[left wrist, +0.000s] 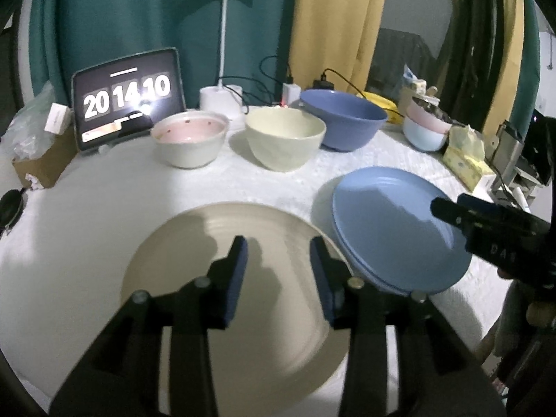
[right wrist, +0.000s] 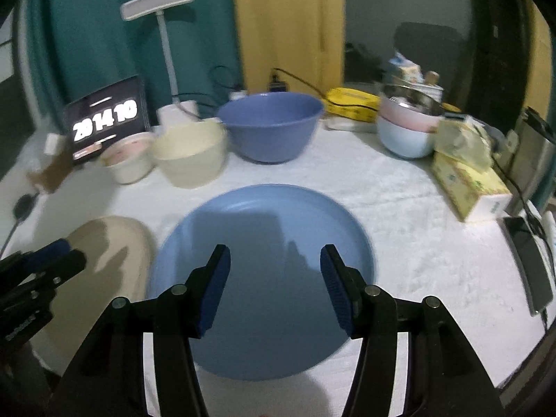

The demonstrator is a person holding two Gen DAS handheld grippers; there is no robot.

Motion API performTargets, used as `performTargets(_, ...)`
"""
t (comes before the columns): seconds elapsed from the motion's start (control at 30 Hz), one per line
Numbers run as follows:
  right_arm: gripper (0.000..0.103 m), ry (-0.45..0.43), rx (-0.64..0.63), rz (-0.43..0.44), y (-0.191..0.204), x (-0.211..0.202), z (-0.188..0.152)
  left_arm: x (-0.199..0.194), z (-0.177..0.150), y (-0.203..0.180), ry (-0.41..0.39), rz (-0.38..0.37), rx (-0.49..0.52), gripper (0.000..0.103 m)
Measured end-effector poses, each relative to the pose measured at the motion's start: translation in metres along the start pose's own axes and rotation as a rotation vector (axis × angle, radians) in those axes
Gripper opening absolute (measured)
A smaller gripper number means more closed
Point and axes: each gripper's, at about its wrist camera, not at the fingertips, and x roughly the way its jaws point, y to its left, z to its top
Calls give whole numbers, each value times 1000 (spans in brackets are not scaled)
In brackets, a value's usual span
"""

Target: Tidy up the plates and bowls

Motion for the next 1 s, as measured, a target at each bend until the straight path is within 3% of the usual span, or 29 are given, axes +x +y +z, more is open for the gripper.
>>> performTargets(0.27, 57, 10, -44, 69, 39, -2, -4, -14, -8, 20, -16, 13, -25, 41)
performTargets(1.0, 57, 82, -120, 159, 106, 4, -37, -27, -49, 80, 2, 93, -101, 45)
